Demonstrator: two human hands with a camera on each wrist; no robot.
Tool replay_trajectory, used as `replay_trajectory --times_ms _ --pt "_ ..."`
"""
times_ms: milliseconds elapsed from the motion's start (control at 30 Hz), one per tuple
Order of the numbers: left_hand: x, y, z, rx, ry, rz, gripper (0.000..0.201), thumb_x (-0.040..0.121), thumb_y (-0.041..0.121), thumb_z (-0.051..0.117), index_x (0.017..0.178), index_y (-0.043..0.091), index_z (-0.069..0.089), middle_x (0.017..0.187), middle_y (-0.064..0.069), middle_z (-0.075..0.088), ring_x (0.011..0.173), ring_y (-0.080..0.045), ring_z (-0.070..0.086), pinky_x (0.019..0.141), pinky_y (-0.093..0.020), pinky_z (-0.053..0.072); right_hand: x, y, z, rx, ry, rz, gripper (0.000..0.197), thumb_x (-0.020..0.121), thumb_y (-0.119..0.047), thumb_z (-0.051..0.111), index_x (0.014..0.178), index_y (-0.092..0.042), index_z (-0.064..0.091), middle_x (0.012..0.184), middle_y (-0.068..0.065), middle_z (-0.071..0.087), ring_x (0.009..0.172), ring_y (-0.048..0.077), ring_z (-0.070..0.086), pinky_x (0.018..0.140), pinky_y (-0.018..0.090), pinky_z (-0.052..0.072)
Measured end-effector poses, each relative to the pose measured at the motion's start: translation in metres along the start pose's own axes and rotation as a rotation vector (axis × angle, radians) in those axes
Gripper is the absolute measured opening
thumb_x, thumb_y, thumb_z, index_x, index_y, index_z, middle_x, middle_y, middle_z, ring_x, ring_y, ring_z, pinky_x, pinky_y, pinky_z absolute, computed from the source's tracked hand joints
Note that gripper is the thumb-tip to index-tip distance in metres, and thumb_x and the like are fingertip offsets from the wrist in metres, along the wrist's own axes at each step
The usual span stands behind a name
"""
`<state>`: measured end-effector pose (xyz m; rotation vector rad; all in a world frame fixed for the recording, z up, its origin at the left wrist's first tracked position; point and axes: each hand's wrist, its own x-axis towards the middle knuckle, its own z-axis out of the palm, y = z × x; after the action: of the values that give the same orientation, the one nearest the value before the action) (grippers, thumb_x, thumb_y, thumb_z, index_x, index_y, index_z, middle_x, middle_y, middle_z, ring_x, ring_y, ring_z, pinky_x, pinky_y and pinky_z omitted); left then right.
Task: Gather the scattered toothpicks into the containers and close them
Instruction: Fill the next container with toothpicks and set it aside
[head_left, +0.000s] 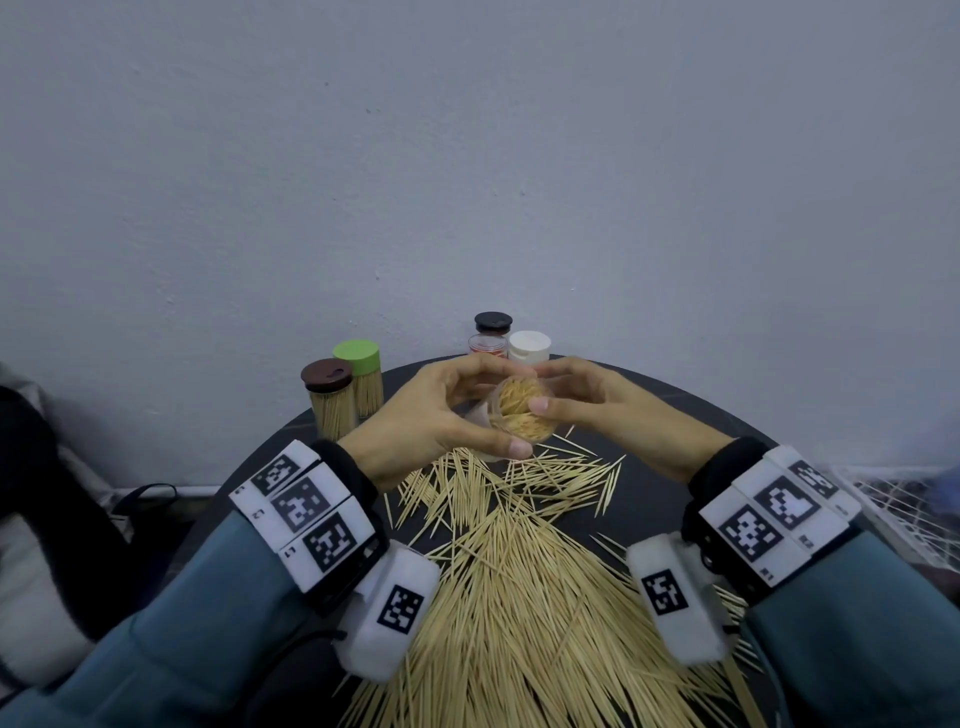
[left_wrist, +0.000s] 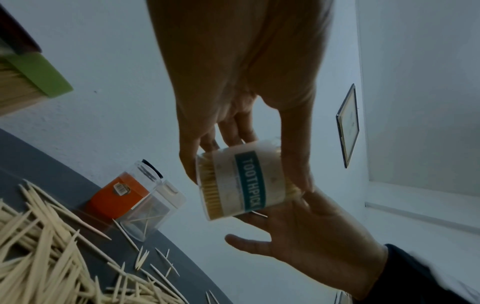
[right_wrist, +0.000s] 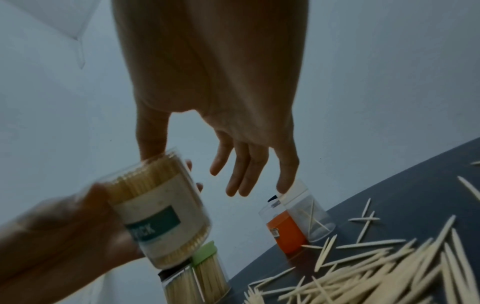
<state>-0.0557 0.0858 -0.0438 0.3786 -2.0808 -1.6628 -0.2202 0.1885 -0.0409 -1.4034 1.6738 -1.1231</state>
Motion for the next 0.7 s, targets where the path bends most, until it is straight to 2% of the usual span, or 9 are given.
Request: replay_trajectory --times_ms 100,233,300,367,433,500,567,700 --pt "0.000 0.000 -0.001 0.022 0.016 0.002 0.060 0.053 0.009 0.081 0.109 0.017 0.063 0.108 0.004 0.069 0.106 -0.009 0.063 0.091 -0.023 0.052 0.000 0.002 -0.003 -0.017 0.028 -0.037 0.055 0.068 -0.039 0.066 0.119 -0.022 0.052 0.118 -0.005 0.061 0.112 0.004 0.056 0.097 0.023 0.043" --pt "0.001 -0.003 0.000 0.085 0.070 0.011 0.059 0.056 0.009 0.083 0.112 0.015 0.063 0.112 -0.001 0.068 0.106 -0.008 0.063 0.089 -0.024 0.053 0.002 0.002 0.001 -0.021 0.062 -0.096 0.055 0.067 -0.037 0.068 0.117 -0.018 0.055 0.115 -0.005 0.062 0.108 0.004 0.057 0.093 0.021 0.045" --pt "0.002 -0.005 -0.002 0.088 0.127 0.017 0.059 0.056 0.009 0.084 0.110 0.017 0.063 0.112 -0.002 0.068 0.104 -0.010 0.064 0.088 -0.024 0.053 0.003 0.002 0.002 -0.015 0.164 -0.158 0.038 0.069 -0.032 0.073 0.101 -0.018 0.059 0.101 -0.008 0.064 0.093 0.003 0.061 0.086 0.016 0.047" --pt "0.003 -0.006 -0.004 0.106 0.197 0.028 0.057 0.058 0.005 0.085 0.109 0.019 0.063 0.111 -0.001 0.068 0.103 -0.011 0.065 0.089 -0.020 0.051 0.004 0.000 0.002 -0.091 0.230 -0.211 0.019 0.073 -0.023 0.076 0.085 -0.020 0.062 0.082 -0.009 0.062 0.073 0.004 0.056 0.072 0.011 0.045" --pt "0.004 -0.007 -0.005 0.160 0.237 0.040 0.057 0.059 0.005 0.086 0.109 0.019 0.063 0.112 0.002 0.068 0.106 -0.009 0.063 0.094 -0.020 0.048 0.003 -0.002 0.004 -0.152 0.221 -0.235 0.013 0.073 -0.020 0.077 0.079 -0.021 0.065 0.071 -0.009 0.060 0.066 0.005 0.052 0.061 0.009 0.042" --pt "0.006 -0.007 -0.005 0.210 0.244 0.056 0.059 0.058 0.007 0.088 0.110 0.017 0.064 0.111 0.003 0.068 0.106 -0.008 0.063 0.095 -0.019 0.047 0.003 -0.002 0.007 -0.226 0.240 -0.262 0.010 0.073 -0.021 0.078 0.076 -0.023 0.068 0.067 -0.010 0.060 0.062 0.003 0.052 0.058 0.009 0.040" --pt "0.006 -0.009 -0.003 0.246 0.240 0.063 0.058 0.057 0.007 0.088 0.108 0.018 0.065 0.111 0.002 0.068 0.106 -0.007 0.062 0.095 -0.016 0.046 0.003 -0.002 0.009 -0.310 0.294 -0.291 0.009 0.073 -0.024 0.078 0.072 -0.026 0.069 0.064 -0.010 0.061 0.060 0.001 0.052 0.058 0.012 0.042" --pt "0.006 -0.011 0.000 0.273 0.216 0.060 0.056 0.057 0.006 0.089 0.107 0.018 0.065 0.108 0.003 0.068 0.104 -0.006 0.062 0.091 -0.012 0.046 0.005 -0.001 0.012 -0.457 0.376 -0.321 0.015 0.074 -0.032 0.075 0.068 -0.038 0.063 0.065 -0.014 0.061 0.066 0.009 0.057 0.075 0.039 0.050"
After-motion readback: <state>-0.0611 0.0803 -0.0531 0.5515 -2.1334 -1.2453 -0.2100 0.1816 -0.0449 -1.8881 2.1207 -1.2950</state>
